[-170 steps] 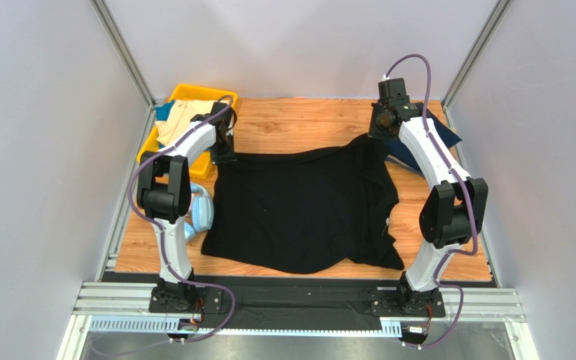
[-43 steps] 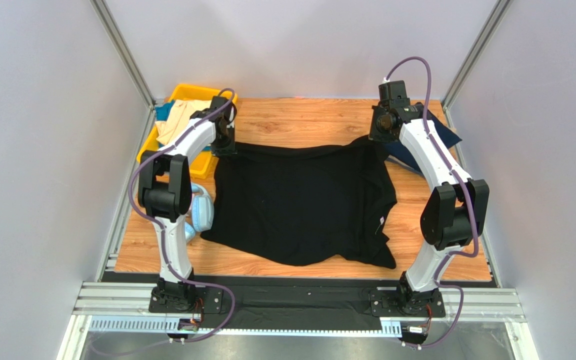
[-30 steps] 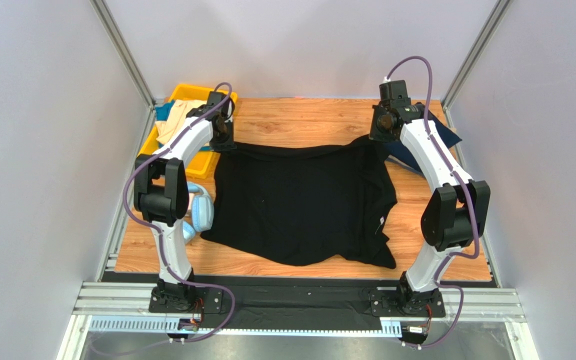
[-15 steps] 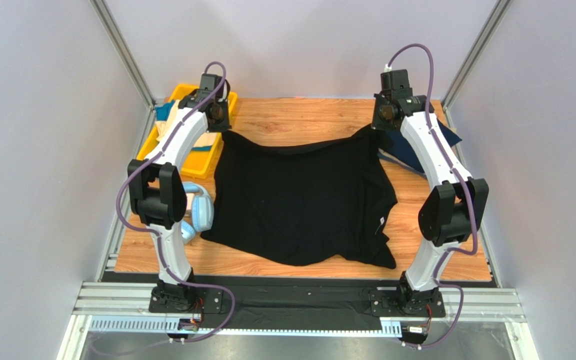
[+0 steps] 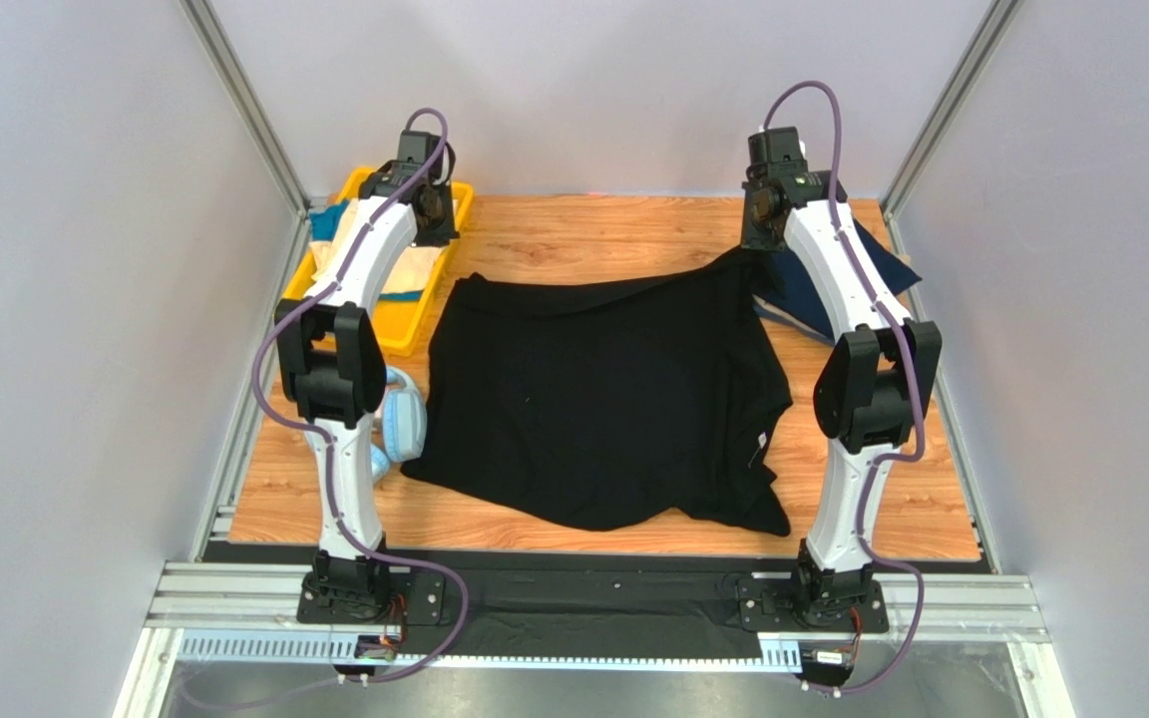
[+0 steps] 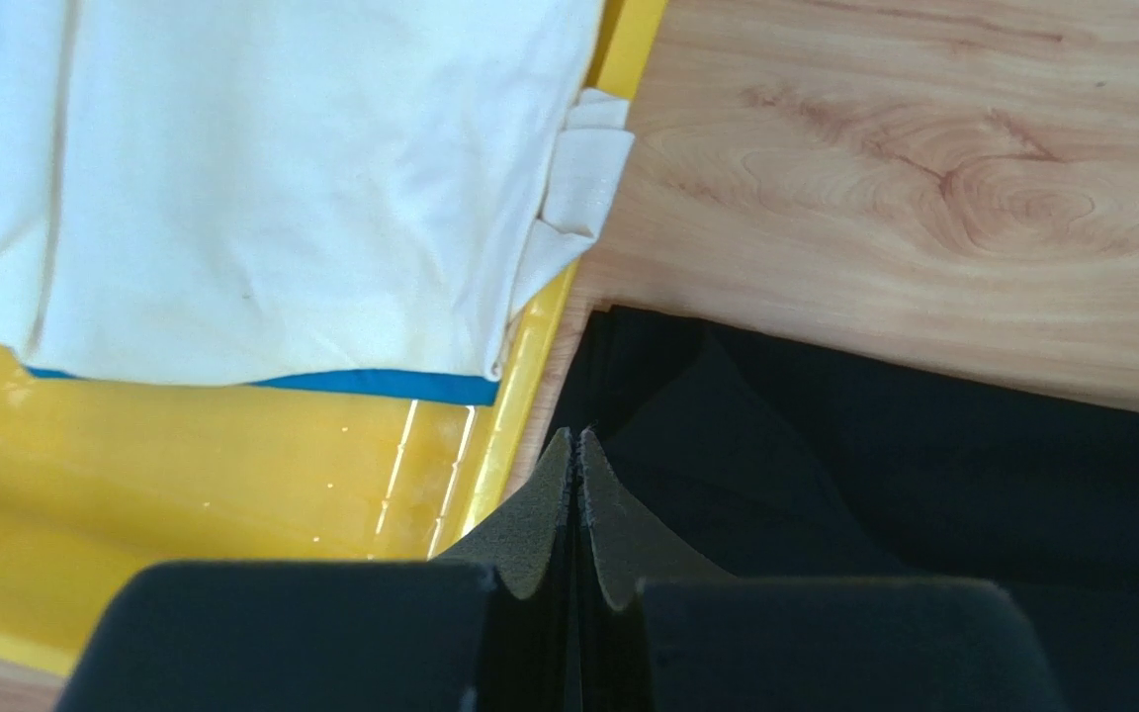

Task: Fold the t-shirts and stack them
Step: Grap the side of the flattened tshirt furthest away from the robot with both arms

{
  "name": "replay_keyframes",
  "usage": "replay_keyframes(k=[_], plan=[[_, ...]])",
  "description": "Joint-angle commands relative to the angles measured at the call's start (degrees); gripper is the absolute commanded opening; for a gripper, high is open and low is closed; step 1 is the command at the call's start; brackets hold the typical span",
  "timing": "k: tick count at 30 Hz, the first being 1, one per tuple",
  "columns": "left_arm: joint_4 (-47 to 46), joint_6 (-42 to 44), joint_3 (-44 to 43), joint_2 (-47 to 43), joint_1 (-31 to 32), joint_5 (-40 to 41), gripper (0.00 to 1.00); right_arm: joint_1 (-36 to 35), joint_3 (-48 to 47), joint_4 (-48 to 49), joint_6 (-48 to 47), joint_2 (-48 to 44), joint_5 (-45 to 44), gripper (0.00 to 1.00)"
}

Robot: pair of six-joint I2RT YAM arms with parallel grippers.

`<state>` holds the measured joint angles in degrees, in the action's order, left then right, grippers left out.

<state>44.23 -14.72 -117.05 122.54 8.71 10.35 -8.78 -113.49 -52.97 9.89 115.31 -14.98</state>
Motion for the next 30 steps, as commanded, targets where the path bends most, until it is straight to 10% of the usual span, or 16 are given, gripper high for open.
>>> replay_keyframes(k=[1,7,30], plan=[[1.3,1.54,-2.48,1.3,-0.54,-6.82,0.0,0.87,-3.84,-0.03,-1.1,0.97,-1.19,0.0],[0.77,1.71,-1.07,4.19,-0.45,-12.28,0.36,0.87,-2.79,-0.12,0.04,1.41,0.92,0.0],[-0.55,3.21,-7.66,13.95,1.57,-15.1,0.43,0.78,1.52,0.32,1.01,-0.7,4.17,0.0]])
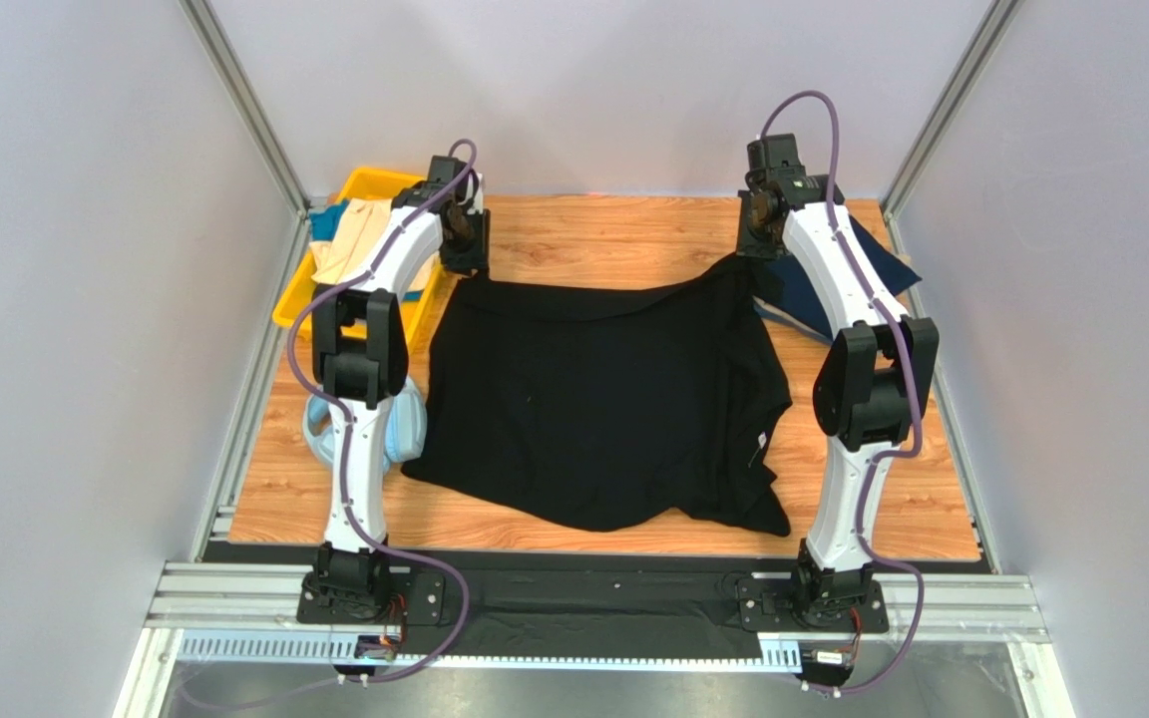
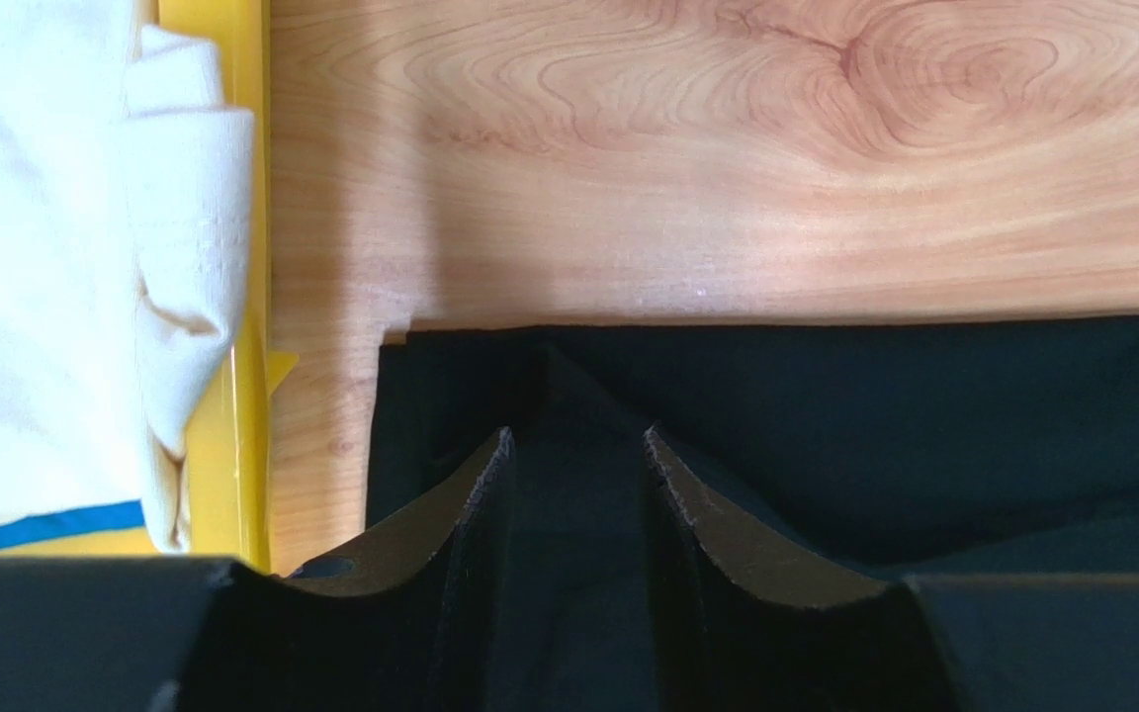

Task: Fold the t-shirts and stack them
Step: Grap the side of the flattened tshirt furthest away from the robot with both arms

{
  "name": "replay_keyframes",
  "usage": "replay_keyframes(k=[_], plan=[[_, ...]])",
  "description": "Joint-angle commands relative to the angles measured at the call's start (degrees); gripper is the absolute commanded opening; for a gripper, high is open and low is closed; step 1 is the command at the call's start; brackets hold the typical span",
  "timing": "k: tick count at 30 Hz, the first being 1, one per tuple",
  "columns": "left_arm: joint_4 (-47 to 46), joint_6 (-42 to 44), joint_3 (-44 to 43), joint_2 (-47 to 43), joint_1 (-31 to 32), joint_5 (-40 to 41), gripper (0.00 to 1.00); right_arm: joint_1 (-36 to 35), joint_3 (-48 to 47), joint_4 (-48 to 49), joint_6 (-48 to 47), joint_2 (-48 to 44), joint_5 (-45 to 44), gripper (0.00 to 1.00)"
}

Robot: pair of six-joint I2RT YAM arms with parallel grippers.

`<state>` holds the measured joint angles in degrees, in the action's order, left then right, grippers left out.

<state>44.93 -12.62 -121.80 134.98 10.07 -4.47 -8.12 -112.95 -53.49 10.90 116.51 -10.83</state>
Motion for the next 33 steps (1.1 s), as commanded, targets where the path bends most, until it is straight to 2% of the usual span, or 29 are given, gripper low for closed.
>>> replay_keyframes(k=[1,11,22,23,25,26,27,28,29,31,33], plan=[[-1.25,1.2,-3.09,1.78,0.31,-0.19,0.43,0.12,1.06,0.85,-0.08,-1.9,-0.07,0.0],[-1.86,1.64,-3.53,3.8,0.31,-0.8,0.4,0.12,1.85,0.85,0.44,-2.25,0.99,0.0],[-2.74,1.2,-2.74,4.42,0.31,-1.86,0.06,0.21,2.03,0.85,0.62,-2.25,1.6,0.0],[-2.83,1.28,-2.74,4.5,0.31,-1.77,0.0,0.12,1.94,0.94,0.62,-2.25,1.51,0.0],[-3.18,1.28,-2.74,4.5,0.31,-1.51,0.0,0.12,1.85,0.85,0.62,-2.34,1.69,0.0],[-3.18,1.28,-2.74,4.59,0.31,-1.51,0.0,0.12,1.85,0.85,0.53,-2.34,1.78,0.0],[-3.27,1.28,-2.74,4.51,0.31,-1.51,0.07,0.12,1.85,0.85,0.62,-2.43,1.86,0.0],[-3.18,1.11,-2.74,4.42,0.31,-1.25,0.18,0.21,1.85,0.85,0.62,-2.43,1.87,0.0],[-3.09,0.93,-2.57,4.16,0.31,-0.9,0.4,0.12,1.94,0.85,0.62,-2.51,1.95,0.0],[-3.18,1.19,-2.48,3.63,0.31,-0.19,0.48,0.12,1.85,0.85,0.71,-2.34,2.22,0.0],[-3.27,1.46,-2.48,3.1,0.31,-0.1,0.48,0.12,1.85,0.85,0.79,-2.34,2.48,0.0]])
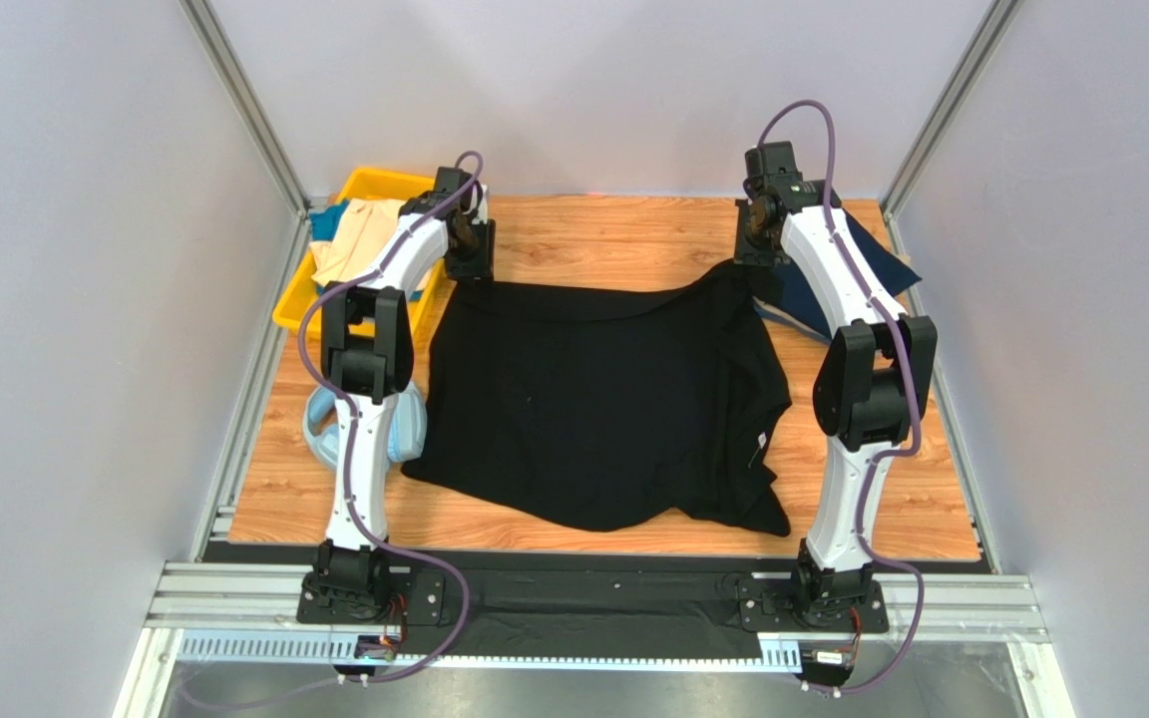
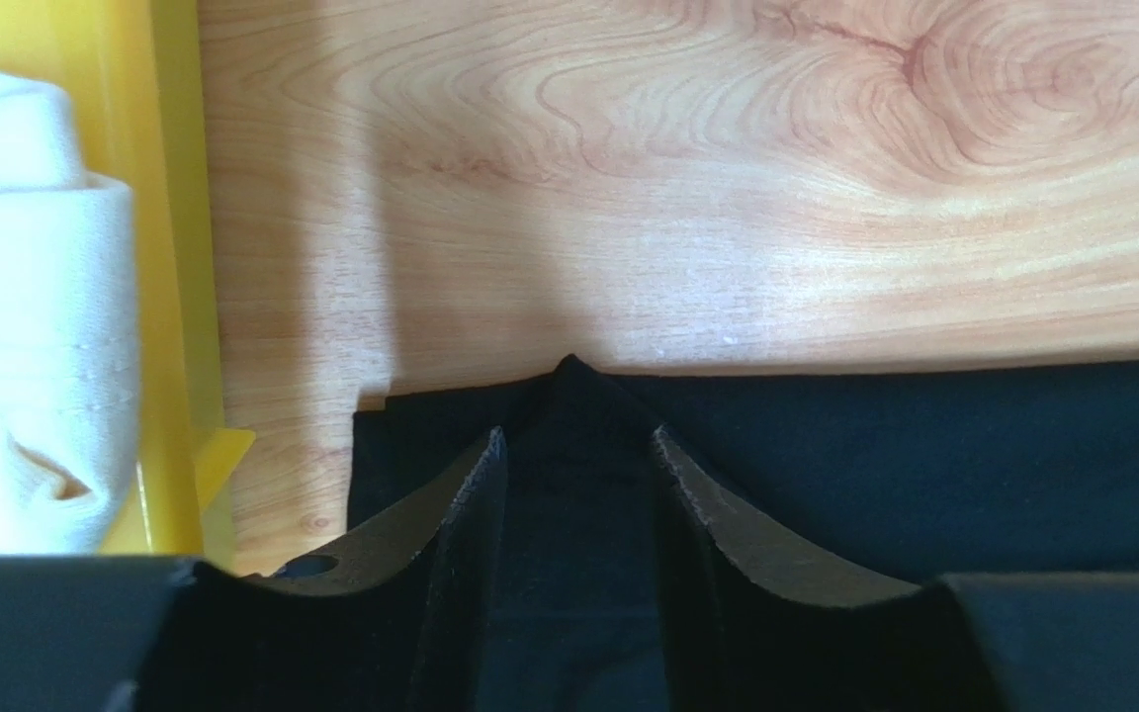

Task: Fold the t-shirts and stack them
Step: Grap the side of the flattened tshirt furthest away from the robot with both arms

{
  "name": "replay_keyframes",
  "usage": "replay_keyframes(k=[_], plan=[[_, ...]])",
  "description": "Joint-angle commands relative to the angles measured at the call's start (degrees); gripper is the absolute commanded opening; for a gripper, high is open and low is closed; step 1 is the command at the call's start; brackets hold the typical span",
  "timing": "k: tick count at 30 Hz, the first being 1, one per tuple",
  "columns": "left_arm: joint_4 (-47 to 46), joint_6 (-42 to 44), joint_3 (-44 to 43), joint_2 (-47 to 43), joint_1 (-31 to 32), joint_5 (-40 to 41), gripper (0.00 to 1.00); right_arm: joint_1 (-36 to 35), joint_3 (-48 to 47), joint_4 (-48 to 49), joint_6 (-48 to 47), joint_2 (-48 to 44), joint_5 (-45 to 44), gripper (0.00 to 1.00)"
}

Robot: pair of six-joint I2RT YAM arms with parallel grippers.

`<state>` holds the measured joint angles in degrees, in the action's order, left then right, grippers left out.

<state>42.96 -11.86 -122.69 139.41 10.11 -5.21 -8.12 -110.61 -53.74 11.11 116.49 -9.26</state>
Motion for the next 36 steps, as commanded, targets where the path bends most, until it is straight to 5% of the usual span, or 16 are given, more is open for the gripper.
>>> replay_keyframes(k=[1,12,23,36], plan=[[-1.3,1.04,-1.58,-1.51,0.26,0.64,0.49,0.12,-0.49,1.09,0.58,-2.32,1.25,0.0],[-0.33,0.43,-5.28,2.88,0.53,-3.22,0.48,0.12,0.22,1.26,0.66,-2.58,1.35,0.0],[-1.12,0.96,-1.5,0.33,1.23,-0.86,0.0,0.12,0.92,1.35,1.37,-2.84,2.4,0.0],[-3.58,1.05,2.99,-7.31,1.14,4.59,0.0,0.12,1.71,1.53,0.67,-3.81,1.0,0.0]])
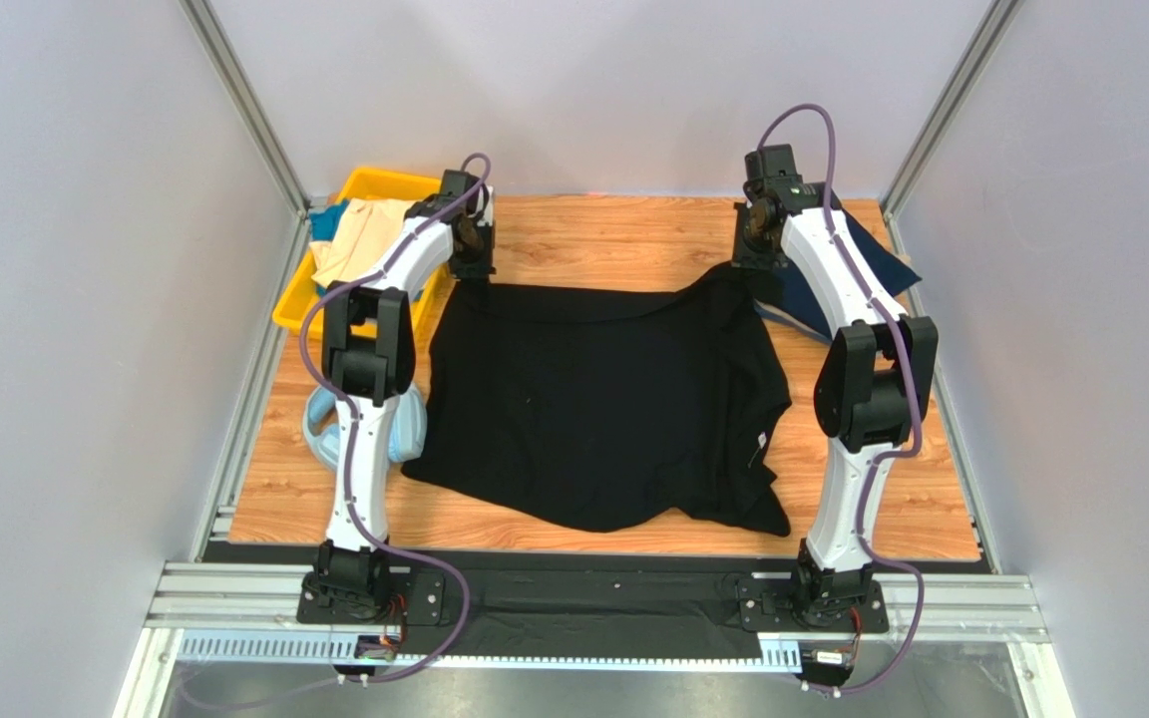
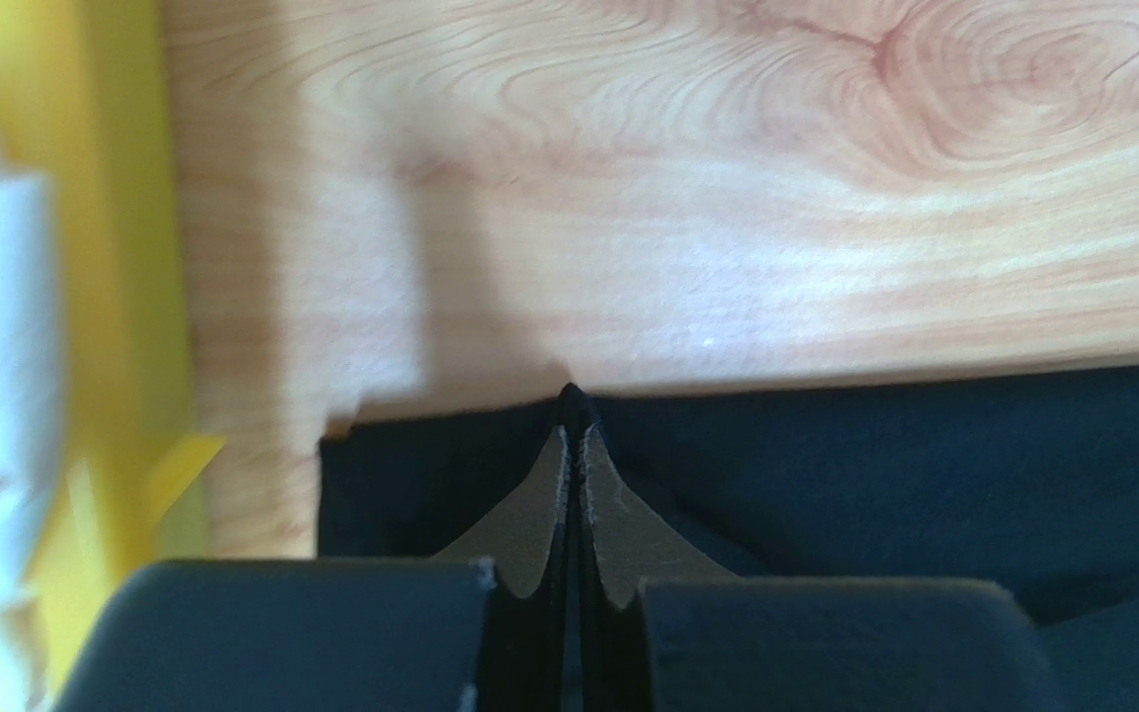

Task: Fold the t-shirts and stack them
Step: Grap the side of the flattened tshirt furthest away from the robot with both arms

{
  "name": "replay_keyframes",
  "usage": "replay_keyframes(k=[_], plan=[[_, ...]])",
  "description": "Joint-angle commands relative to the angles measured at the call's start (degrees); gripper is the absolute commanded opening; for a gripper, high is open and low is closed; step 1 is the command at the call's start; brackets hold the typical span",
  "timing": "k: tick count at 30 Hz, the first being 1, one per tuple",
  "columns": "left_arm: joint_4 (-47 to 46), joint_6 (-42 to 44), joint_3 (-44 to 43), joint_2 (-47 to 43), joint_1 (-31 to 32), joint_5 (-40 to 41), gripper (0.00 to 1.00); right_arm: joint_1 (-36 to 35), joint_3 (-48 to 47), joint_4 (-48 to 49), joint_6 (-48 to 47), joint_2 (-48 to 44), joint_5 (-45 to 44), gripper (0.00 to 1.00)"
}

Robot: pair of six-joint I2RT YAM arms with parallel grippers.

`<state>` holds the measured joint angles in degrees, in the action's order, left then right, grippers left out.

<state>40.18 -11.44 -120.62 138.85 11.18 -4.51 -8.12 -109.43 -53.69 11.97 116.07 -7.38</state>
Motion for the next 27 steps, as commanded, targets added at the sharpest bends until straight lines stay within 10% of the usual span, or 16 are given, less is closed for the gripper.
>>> replay_keyframes(k=[1,27], plan=[[-1.07,0.72,1.69,-8.31,-0.1,4.33,0.0,0.12,0.53,1.48,-0.19,-3.48,-1.32,0.0],[-5.29,-0.07,6.63,-18.87,-2.74,11.37,0.0,1.09,-8.52,-0.45,-3.18,0.21,-9.06,0.0]])
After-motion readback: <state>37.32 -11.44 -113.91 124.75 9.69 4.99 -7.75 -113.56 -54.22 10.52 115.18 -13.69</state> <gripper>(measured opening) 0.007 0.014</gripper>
